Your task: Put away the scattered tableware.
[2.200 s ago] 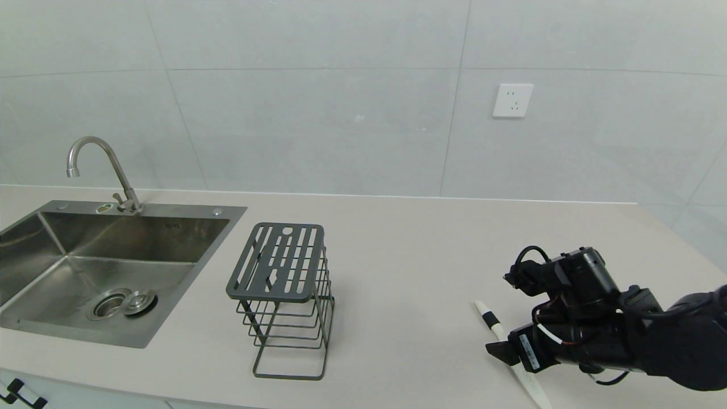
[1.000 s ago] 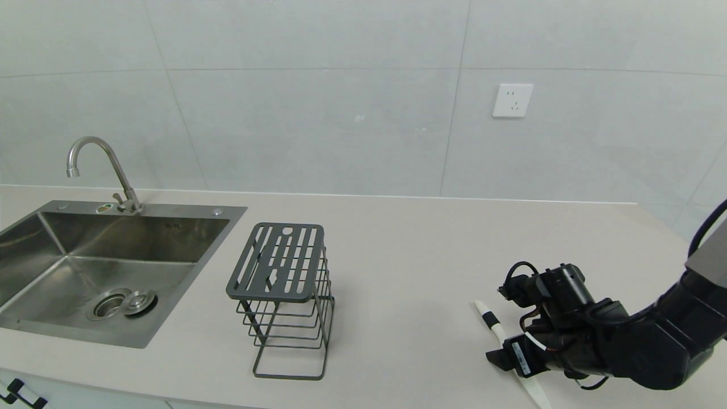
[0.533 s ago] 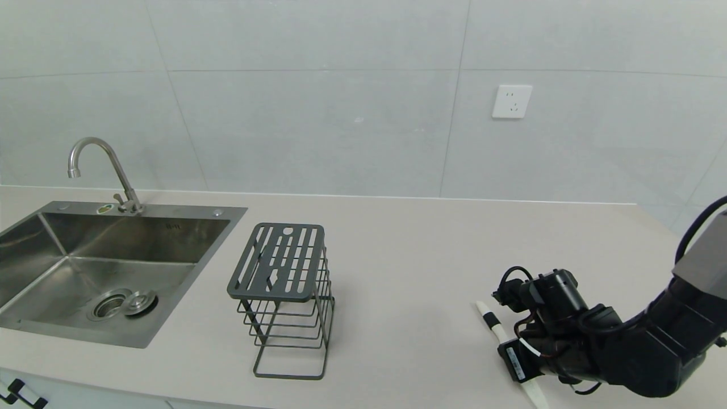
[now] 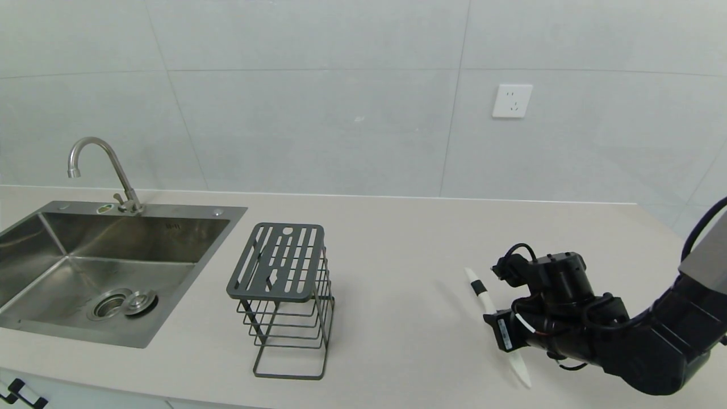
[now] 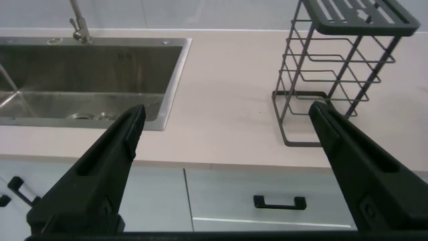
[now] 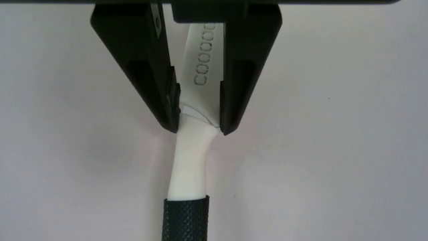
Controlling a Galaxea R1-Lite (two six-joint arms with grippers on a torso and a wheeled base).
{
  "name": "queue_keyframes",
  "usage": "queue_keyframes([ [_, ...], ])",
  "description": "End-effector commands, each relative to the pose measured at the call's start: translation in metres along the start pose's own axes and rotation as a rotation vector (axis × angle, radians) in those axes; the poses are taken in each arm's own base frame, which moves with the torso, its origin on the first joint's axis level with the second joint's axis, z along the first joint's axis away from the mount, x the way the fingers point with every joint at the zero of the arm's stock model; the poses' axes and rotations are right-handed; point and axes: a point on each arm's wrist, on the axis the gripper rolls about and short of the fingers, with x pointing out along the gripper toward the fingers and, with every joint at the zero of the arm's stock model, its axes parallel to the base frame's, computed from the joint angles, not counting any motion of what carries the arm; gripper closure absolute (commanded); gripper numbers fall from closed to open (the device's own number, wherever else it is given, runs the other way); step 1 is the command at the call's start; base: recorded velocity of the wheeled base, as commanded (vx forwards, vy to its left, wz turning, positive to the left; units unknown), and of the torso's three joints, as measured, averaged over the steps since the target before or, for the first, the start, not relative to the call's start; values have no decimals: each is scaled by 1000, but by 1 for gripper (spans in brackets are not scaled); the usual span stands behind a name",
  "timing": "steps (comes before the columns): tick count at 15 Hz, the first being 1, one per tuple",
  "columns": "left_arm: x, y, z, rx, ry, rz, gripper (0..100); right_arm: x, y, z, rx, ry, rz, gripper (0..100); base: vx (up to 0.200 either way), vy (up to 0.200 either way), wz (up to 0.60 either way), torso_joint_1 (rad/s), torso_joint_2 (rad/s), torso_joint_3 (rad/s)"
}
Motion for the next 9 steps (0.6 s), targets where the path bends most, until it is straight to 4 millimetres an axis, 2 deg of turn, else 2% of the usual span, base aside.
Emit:
queue_keyframes([
  [1, 0, 0, 0, 0, 1, 0, 0, -5, 0, 6, 2, -60, 4, 100, 0, 0, 0, 0, 0, 0],
  [5, 0, 0, 0, 1, 1, 0, 0, -16, 6, 21, -54, -223, 58, 100, 0, 0, 0, 0, 0, 0],
  [9, 0, 0, 0, 0, 1, 0, 0, -51, 16, 39, -103, -371, 146, 100, 0, 0, 0, 0, 0, 0],
])
